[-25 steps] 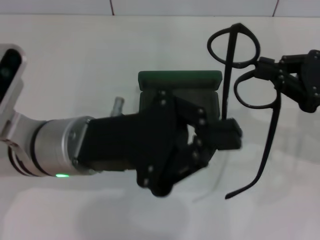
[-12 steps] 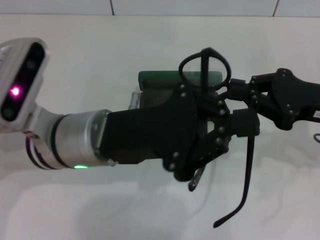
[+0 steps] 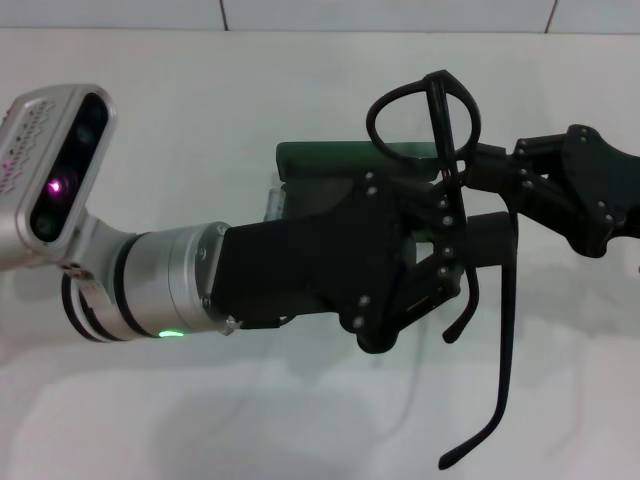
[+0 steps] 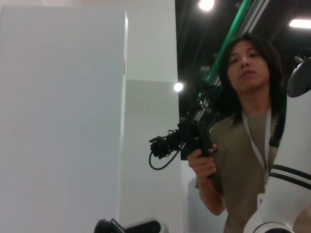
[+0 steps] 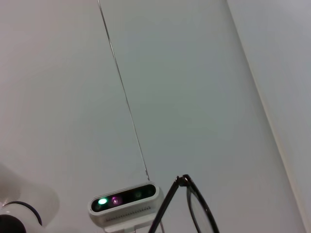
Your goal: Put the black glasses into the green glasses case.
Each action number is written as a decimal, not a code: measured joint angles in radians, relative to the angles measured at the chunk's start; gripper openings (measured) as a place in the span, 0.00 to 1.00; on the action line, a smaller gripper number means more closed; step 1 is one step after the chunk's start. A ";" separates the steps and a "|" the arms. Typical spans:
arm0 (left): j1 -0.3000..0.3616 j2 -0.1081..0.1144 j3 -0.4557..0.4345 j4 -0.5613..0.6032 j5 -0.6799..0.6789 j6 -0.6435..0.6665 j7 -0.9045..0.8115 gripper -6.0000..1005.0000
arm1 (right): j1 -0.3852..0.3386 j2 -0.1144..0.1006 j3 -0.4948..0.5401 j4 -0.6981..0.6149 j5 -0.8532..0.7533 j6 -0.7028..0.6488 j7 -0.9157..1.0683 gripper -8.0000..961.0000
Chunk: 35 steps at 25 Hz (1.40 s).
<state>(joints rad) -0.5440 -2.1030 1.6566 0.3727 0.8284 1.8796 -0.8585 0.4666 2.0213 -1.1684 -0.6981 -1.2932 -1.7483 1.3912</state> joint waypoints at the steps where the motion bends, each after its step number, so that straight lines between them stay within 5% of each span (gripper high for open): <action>1: 0.002 0.000 0.000 0.000 -0.002 -0.003 0.000 0.03 | 0.000 0.000 -0.001 0.000 0.000 -0.001 0.000 0.04; 35: 0.010 -0.003 0.000 -0.029 -0.064 -0.107 -0.008 0.03 | 0.009 0.000 0.000 0.012 0.002 -0.010 -0.012 0.04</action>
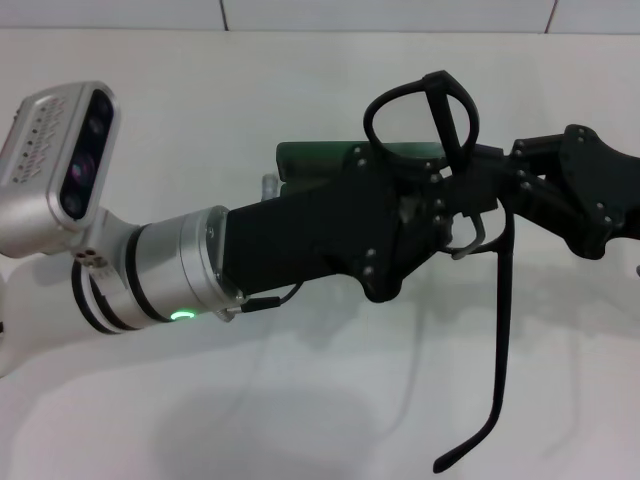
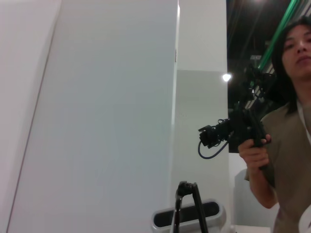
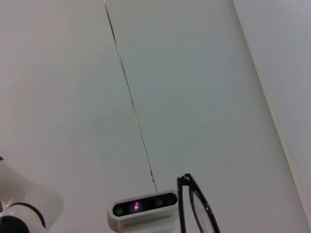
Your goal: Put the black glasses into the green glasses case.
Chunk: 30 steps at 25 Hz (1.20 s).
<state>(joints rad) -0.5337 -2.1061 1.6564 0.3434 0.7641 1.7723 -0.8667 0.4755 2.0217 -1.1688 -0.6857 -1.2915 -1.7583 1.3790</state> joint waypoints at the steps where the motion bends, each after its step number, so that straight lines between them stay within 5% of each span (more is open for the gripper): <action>1: 0.000 0.000 0.000 -0.001 -0.004 -0.001 0.000 0.03 | 0.000 0.000 0.000 0.000 0.000 0.000 0.000 0.04; 18: 0.000 0.005 0.056 -0.007 -0.019 0.034 0.007 0.03 | 0.003 -0.003 0.031 0.062 0.022 0.010 -0.060 0.04; 30: 0.038 0.011 0.050 -0.028 -0.030 0.071 0.036 0.03 | 0.006 -0.007 0.352 0.070 0.095 -0.220 -0.064 0.05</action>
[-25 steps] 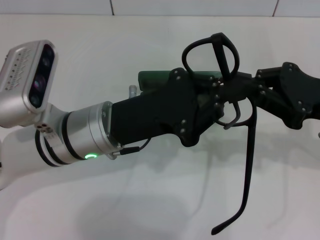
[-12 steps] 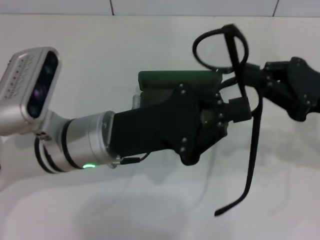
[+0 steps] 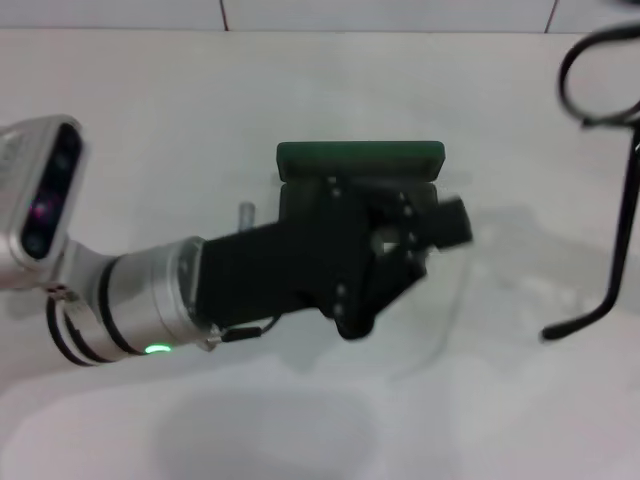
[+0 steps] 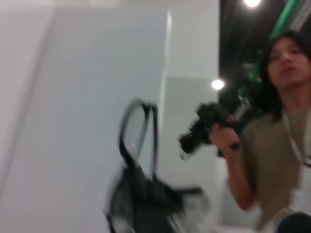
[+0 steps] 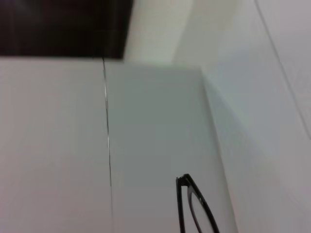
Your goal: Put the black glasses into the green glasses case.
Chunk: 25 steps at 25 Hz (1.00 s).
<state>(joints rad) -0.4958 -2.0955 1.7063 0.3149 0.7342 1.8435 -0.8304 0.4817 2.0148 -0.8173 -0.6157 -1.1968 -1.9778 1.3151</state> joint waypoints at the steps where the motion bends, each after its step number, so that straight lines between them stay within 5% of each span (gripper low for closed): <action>1: -0.009 0.000 0.005 -0.001 0.023 0.000 -0.001 0.03 | 0.000 0.000 0.000 0.000 0.000 0.000 0.000 0.05; 7: -0.052 -0.009 0.018 0.013 0.114 0.000 -0.002 0.03 | 0.090 0.014 -0.028 0.092 0.127 -0.002 -0.070 0.05; 14: -0.050 -0.012 0.103 0.043 -0.023 0.003 0.019 0.03 | 0.223 0.014 -0.241 0.308 0.146 0.173 -0.364 0.05; 20: -0.017 -0.012 0.151 0.045 -0.200 0.023 0.024 0.03 | 0.226 0.013 -0.396 0.346 0.182 0.242 -0.435 0.05; 25: -0.002 -0.011 0.159 0.033 -0.273 0.021 0.019 0.03 | 0.198 0.013 -0.414 0.340 0.178 0.258 -0.441 0.05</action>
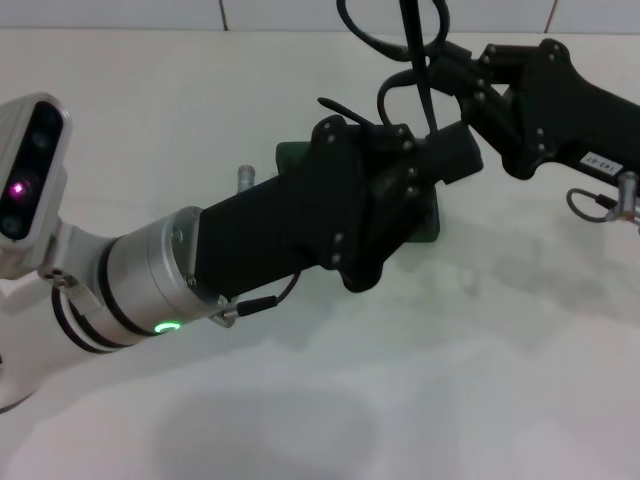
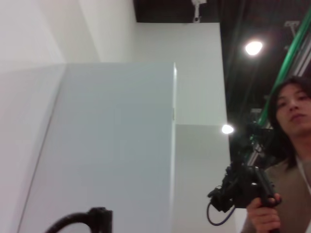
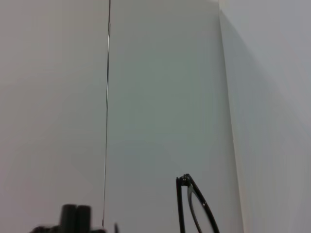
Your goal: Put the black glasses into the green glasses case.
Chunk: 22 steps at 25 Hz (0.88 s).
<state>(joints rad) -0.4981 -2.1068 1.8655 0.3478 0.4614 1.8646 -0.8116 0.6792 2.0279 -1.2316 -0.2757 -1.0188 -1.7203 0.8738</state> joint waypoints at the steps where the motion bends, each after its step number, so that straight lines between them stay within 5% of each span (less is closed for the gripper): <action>1: -0.004 0.000 -0.002 -0.010 -0.007 -0.005 -0.005 0.03 | -0.001 0.000 -0.004 0.000 -0.002 0.005 0.000 0.05; 22: -0.012 0.002 0.000 -0.029 -0.051 -0.121 -0.068 0.03 | 0.007 0.000 -0.127 -0.041 -0.005 0.099 -0.001 0.05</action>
<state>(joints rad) -0.5101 -2.1045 1.8653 0.3191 0.4104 1.7437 -0.8794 0.6859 2.0279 -1.3591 -0.3172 -1.0242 -1.6211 0.8724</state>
